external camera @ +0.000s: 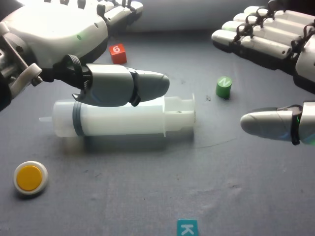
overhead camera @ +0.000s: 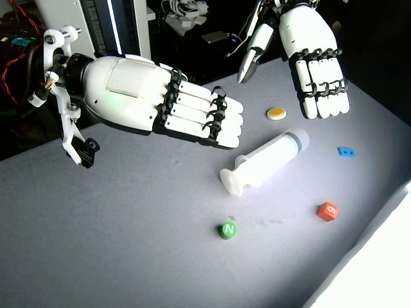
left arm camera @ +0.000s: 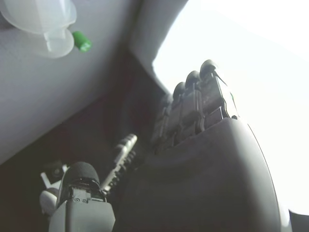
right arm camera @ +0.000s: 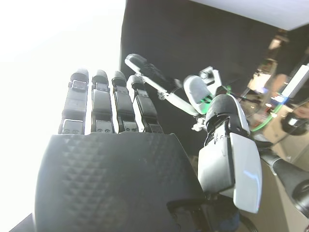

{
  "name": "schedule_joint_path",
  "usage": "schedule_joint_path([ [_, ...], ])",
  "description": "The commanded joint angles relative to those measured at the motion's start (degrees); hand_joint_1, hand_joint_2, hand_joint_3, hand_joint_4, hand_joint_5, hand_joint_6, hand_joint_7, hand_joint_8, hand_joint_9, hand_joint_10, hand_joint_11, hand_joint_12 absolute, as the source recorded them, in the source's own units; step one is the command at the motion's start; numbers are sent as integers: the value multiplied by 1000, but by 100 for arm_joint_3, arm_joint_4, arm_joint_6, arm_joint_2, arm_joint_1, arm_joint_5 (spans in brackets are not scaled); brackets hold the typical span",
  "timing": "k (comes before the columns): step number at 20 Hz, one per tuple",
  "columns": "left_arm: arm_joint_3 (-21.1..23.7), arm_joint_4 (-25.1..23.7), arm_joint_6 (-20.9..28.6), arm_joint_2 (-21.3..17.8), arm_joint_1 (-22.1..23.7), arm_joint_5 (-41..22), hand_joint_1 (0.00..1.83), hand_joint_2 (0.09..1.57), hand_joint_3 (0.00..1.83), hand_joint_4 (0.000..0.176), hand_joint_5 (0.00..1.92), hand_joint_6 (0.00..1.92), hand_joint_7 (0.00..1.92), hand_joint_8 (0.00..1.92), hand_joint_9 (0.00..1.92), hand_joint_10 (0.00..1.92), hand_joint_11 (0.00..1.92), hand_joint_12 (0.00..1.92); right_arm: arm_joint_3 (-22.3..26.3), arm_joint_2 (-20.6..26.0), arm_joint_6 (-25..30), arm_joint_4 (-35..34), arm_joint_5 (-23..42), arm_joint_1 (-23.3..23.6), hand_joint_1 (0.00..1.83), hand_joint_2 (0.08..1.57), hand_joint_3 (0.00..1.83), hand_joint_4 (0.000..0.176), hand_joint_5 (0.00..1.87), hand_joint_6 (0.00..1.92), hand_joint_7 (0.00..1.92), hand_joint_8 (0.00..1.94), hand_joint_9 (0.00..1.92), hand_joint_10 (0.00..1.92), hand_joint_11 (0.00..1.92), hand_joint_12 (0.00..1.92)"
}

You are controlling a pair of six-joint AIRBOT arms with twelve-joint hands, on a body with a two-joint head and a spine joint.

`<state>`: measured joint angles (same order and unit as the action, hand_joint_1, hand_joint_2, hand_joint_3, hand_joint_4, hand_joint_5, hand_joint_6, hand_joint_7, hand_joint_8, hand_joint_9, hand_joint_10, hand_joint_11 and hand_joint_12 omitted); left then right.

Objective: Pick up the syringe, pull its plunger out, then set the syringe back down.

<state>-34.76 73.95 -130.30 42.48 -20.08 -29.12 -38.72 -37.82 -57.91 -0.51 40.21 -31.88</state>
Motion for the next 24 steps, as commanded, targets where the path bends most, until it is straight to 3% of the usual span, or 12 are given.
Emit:
schedule_joint_path([
  [1, -42, -193, 7, 50, 6, -328, 0, 1048, 13, 0, 0, 0, 0, 0, 0, 0, 0, 0, -7, 33, 11, -36, 742, 53, 0, 1163, 17, 0, 0, 0, 0, 0, 0, 0, 0, 0],
  [6, -286, -161, 94, 515, -362, -524, 0, 1039, 7, 0, 0, 0, 0, 0, 0, 0, 0, 0, -8, 32, 4, -35, 667, 49, 0, 1194, 25, 0, 0, 0, 0, 0, 0, 0, 0, 0],
  [7, -315, -205, 183, 577, -435, -602, 635, 967, 0, 0, 0, 0, 0, 0, 0, 0, 0, 0, -8, 32, 3, -35, 667, 49, 0, 1204, 28, 0, 0, 0, 0, 0, 0, 0, 0, 0],
  [8, -384, -479, 555, 713, -646, -803, 774, 946, 0, 0, 0, 0, 0, 0, 0, 0, 0, 0, -8, 32, 3, -35, 667, 48, 0, 1207, 27, 0, 0, 0, 0, 0, 0, 0, 0, 0],
  [14, -889, -936, 1220, 1231, -1310, -1057, 839, 945, 0, 0, 0, 0, 0, 0, 0, 0, 33, 16, -8, 31, 1, -35, 667, 25, 0, 1214, 23, 0, 0, 0, 0, 0, 0, 0, 0, 0],
  [24, -1633, -860, 1279, 1840, -1625, -1066, 889, 1015, 11, 0, 0, 0, 0, 0, 0, 0, 3, 2, -7, 31, 2, -34, 668, 18, 0, 1223, 18, 0, 0, 0, 0, 0, 0, 0, 0, 0],
])
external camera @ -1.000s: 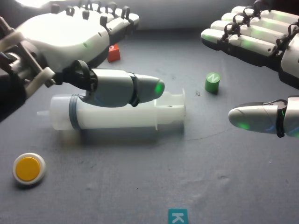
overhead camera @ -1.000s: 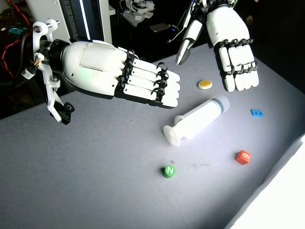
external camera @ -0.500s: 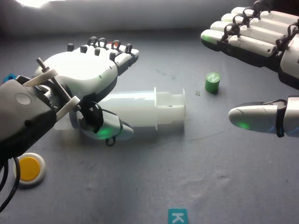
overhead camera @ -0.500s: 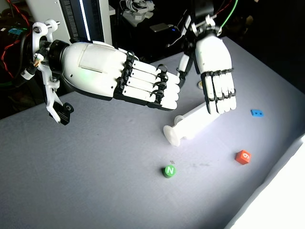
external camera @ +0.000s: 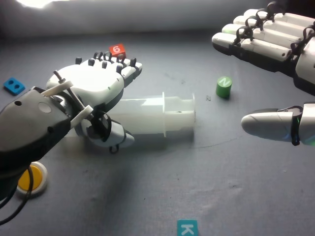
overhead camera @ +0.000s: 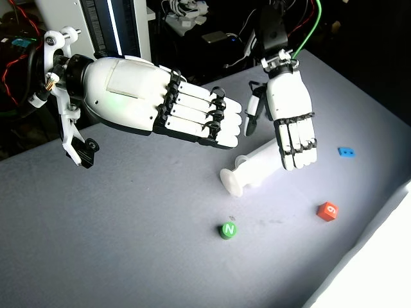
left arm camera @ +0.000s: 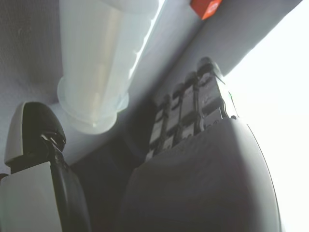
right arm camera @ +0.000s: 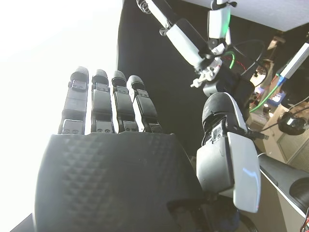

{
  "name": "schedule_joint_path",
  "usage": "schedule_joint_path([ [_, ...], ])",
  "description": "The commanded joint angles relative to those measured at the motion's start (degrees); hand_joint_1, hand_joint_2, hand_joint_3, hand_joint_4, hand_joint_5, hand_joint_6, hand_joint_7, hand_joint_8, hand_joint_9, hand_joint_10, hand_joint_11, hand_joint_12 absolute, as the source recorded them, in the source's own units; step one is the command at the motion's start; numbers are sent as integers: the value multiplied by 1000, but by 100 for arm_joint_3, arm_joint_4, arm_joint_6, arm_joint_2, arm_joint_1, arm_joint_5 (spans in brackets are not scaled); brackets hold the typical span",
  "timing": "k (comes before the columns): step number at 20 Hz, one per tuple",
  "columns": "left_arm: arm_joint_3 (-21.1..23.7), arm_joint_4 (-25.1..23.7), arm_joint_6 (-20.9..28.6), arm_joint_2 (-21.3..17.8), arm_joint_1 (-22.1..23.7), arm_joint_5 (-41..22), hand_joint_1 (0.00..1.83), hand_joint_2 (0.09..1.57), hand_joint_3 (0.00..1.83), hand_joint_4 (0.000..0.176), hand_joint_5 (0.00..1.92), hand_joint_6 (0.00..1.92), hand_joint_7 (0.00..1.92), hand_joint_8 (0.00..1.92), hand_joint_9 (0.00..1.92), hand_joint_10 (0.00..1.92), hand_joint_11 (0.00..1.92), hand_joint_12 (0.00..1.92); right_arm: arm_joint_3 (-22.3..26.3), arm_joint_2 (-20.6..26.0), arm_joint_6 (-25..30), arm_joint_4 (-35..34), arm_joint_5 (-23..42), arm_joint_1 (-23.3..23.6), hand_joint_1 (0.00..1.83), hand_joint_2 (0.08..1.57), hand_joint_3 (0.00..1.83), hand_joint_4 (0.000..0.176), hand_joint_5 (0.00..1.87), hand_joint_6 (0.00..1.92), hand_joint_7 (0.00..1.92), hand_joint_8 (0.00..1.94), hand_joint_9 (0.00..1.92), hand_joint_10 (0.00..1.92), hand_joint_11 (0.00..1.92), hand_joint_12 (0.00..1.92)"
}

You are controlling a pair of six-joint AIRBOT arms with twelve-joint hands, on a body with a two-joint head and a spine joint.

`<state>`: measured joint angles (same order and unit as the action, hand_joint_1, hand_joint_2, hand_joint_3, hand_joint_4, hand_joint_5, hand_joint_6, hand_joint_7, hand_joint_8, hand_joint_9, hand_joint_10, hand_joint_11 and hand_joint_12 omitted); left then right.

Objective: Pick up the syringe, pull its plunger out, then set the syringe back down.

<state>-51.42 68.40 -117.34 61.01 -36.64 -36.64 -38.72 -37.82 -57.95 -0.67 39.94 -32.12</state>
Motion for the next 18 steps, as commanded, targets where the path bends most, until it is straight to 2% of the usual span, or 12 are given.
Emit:
schedule_joint_path([
  [1, -36, -276, -20, 59, 2, -352, 877, 1015, 10, 0, 0, 0, 0, 0, 0, 0, 20, 10, -7, 31, 6, -19, 694, 42, 0, 1223, 17, 0, 0, 0, 0, 0, 0, 0, 0, 0],
  [3, -136, -212, -61, 157, -47, -370, 854, 1015, 9, 0, 0, 0, 0, 0, 0, 0, 52, 30, -7, 31, 6, -19, 694, 41, 0, 1217, 12, 0, 0, 0, 0, 0, 0, 0, 0, 0],
  [6, -276, -110, -146, 286, -177, -402, 943, 1010, 4, 0, 0, 0, 0, 0, 0, 0, 0, 12, -7, 30, 6, -19, 694, 41, 0, 1212, 8, 0, 0, 0, 0, 0, 0, 0, 0, 0],
  [8, -372, -110, -146, 363, -258, -419, 1073, 956, 0, 0, 0, 0, 0, 0, 0, 0, 22, 25, -7, 30, 7, -19, 694, 38, 0, 1221, 11, 0, 0, 0, 0, 0, 0, 0, 0, 0],
  [12, -620, -63, -134, 554, -343, -419, 1104, 960, 0, 0, 0, 0, 0, 0, 0, 0, 24, 35, -7, 31, 7, -19, 694, 35, 0, 1225, 11, 0, 0, 0, 0, 0, 0, 0, 0, 0],
  [13, -683, -63, -125, 602, -344, -419, 1121, 941, 2, 0, 0, 0, 0, 0, 0, 0, 4, 181, -7, 31, 7, -19, 694, 35, 0, 1231, 13, 0, 0, 0, 0, 0, 0, 0, 0, 0],
  [15, -796, -63, -106, 703, -345, -419, 1122, 955, 8, 0, 4, 1, 0, 0, 0, 0, 0, 166, -7, 30, 7, -19, 694, 34, 0, 1226, 9, 0, 0, 0, 0, 0, 0, 0, 0, 0],
  [16, -830, -63, -98, 736, -351, -419, 1106, 957, 4, 0, 23, 3, 23, 3, 34, 8, 0, 334, -7, 30, 7, -19, 694, 34, 0, 1223, 7, 0, 0, 0, 0, 0, 0, 0, 0, 0],
  [18, -890, -48, -85, 799, -369, -419, 1074, 1003, 17, 0, 80, 13, 85, 13, 96, 20, 0, 533, -7, 30, 7, -19, 694, 33, 0, 1223, 6, 0, 0, 0, 0, 0, 0, 0, 0, 0],
])
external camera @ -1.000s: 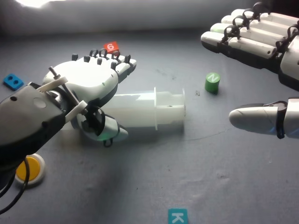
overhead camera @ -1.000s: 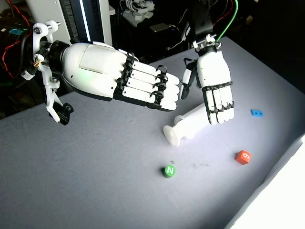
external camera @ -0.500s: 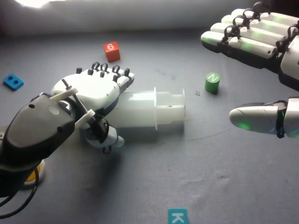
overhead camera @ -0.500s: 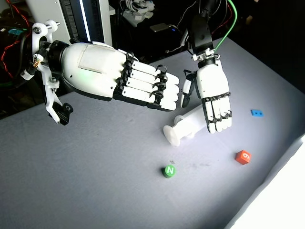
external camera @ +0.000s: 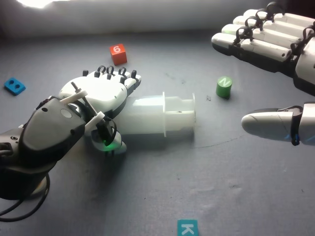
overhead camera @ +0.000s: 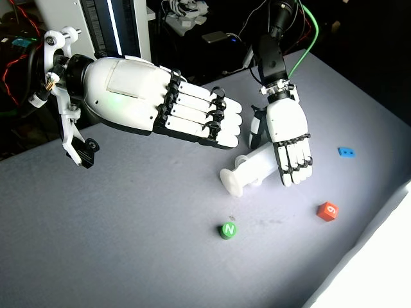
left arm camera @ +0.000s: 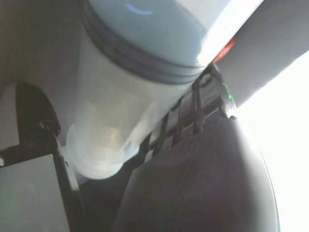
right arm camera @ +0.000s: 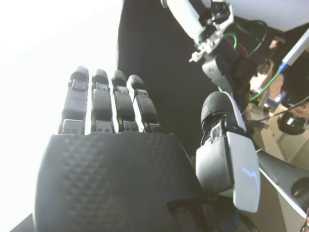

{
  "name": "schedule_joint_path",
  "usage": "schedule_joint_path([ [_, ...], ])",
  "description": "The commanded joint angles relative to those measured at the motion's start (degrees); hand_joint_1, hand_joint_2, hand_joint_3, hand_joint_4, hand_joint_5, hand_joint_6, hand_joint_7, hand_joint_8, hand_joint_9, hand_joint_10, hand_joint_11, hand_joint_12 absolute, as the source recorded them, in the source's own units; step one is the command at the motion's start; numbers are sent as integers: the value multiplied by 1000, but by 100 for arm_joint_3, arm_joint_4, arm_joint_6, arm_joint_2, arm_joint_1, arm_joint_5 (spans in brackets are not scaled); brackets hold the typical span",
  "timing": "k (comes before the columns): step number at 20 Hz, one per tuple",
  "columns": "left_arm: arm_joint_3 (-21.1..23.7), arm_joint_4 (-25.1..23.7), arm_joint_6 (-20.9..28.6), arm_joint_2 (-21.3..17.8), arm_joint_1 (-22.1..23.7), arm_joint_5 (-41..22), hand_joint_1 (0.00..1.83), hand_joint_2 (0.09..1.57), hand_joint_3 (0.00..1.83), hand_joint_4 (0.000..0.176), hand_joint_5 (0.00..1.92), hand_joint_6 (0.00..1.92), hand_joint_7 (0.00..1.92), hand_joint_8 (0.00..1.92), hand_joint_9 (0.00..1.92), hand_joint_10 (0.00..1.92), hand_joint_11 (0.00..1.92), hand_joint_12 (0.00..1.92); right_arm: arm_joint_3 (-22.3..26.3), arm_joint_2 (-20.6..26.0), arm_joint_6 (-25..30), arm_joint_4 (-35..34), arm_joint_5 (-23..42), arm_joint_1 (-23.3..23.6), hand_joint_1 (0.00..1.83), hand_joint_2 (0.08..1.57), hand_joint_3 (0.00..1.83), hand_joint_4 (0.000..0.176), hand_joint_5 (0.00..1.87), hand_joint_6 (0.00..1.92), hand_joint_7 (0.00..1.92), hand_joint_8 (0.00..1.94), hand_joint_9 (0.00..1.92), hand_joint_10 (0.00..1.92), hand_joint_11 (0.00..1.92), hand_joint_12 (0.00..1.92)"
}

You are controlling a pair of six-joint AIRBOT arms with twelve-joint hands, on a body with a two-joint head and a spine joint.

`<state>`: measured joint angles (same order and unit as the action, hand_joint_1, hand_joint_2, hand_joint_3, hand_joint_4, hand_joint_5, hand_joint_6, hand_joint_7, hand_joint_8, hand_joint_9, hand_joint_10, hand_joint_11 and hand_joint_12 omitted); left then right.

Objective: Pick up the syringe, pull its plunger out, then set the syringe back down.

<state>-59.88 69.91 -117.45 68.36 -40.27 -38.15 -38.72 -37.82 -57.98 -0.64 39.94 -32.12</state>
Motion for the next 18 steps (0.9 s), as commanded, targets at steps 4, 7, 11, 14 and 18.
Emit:
schedule_joint_path([
  [4, -83, -145, -74, 123, -39, -269, 915, 1203, 21, 0, 365, 38, 459, 23, 450, 51, 0, 1085, -7, 30, 8, -21, 694, 31, 0, 1231, 8, 0, 0, 0, 0, 0, 0, 0, 0, 0],
  [7, -83, -138, -75, 130, -45, -276, 1175, 1186, 0, 0, 828, 939, 958, 832, 934, 190, 290, 1273, -7, 30, 8, -21, 694, 29, 0, 1232, 7, 0, 0, 0, 0, 0, 0, 0, 0, 0],
  [11, -61, -118, -75, 134, -47, -296, 1372, 1101, 0, 0, 955, 913, 1053, 817, 925, 1223, 580, 1264, -7, 30, 8, -21, 694, 28, 0, 1236, 8, 0, 0, 0, 0, 0, 0, 0, 0, 0],
  [14, -42, -111, -75, 134, -35, -300, 1381, 1092, 0, 0, 958, 935, 1092, 747, 932, 1215, 601, 1210, -7, 30, 8, -21, 695, 25, 0, 1237, 7, 0, 0, 0, 0, 0, 0, 0, 0, 0],
  [18, 68, -131, -74, 74, 55, -284, 1379, 1105, 0, 0, 936, 914, 1062, 830, 902, 1285, 592, 1261, -8, 31, 8, -21, 697, 20, 0, 1238, 6, 0, 0, 0, 0, 0, 0, 0, 0, 0],
])
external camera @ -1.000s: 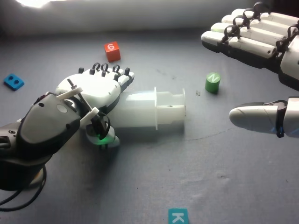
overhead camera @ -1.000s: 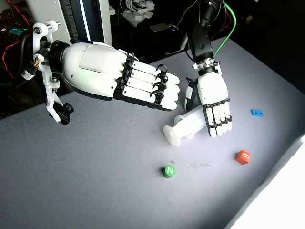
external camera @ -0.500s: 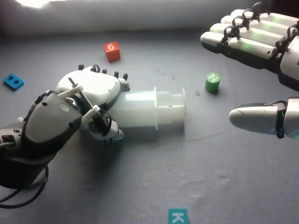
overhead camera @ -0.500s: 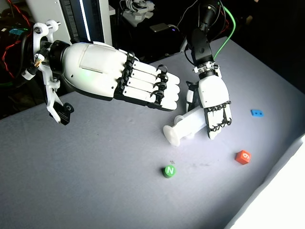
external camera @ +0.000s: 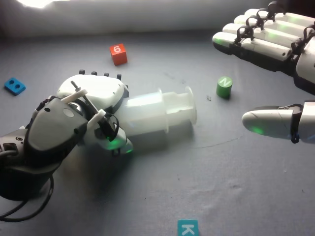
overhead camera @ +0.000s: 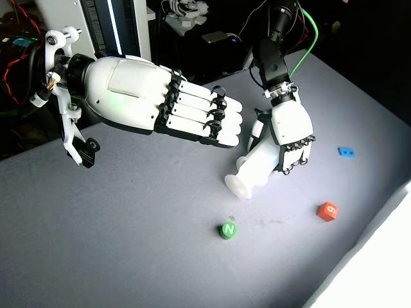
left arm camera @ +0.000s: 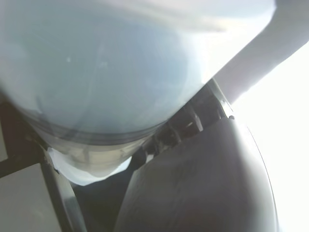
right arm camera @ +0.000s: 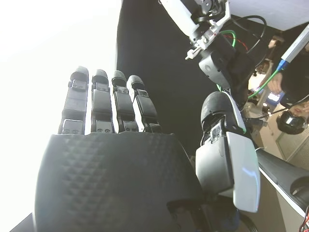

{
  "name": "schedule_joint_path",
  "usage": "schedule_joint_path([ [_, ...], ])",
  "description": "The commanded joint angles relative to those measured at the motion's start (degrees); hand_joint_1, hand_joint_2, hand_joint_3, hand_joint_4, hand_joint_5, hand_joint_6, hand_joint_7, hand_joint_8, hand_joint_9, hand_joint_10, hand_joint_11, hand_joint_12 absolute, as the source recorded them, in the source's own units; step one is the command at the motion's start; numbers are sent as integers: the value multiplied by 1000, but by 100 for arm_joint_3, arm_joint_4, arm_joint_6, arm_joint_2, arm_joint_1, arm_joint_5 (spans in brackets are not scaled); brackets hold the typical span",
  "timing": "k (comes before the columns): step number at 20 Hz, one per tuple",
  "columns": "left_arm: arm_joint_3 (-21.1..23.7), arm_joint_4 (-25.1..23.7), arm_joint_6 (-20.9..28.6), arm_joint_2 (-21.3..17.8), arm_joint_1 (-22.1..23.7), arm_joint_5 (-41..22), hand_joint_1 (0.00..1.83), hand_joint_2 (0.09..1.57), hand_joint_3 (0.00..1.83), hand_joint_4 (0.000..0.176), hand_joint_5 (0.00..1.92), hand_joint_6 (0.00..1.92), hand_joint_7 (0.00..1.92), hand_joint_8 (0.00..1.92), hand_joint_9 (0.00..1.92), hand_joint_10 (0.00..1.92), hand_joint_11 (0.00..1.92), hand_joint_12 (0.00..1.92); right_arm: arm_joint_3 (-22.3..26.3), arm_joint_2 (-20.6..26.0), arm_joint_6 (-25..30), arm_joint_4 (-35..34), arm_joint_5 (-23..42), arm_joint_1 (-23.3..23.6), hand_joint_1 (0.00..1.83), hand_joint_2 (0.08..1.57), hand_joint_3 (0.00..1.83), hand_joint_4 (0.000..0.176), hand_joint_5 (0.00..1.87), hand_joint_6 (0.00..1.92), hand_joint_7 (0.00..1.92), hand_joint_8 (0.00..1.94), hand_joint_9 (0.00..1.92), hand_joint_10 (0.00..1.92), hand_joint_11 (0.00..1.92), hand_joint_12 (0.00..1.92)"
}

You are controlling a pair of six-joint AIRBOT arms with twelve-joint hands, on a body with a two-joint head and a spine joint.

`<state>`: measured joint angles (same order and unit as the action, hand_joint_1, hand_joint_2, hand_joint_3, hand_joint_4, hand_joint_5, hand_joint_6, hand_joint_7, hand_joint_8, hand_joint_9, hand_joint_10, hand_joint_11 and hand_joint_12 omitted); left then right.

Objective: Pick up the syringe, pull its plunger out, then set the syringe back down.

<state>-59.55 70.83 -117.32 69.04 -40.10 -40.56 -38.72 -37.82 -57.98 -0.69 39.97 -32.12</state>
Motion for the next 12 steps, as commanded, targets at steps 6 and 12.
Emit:
schedule_joint_path([
  [6, 395, -145, -28, -289, 271, 225, 1375, 1109, 0, 0, 960, 927, 1030, 878, 882, 1280, 562, 1268, -40, 31, 200, -18, 743, 72, 0, 1236, 4, 0, 0, 0, 0, 0, 0, 0, 0, 0],
  [12, 785, 9, -23, -700, 653, 330, 1370, 1119, 0, 0, 960, 977, 998, 917, 842, 1296, 532, 1245, -136, 33, 1048, -347, 526, 382, 11, 1239, 3, 0, 0, 0, 0, 0, 0, 0, 0, 0],
])
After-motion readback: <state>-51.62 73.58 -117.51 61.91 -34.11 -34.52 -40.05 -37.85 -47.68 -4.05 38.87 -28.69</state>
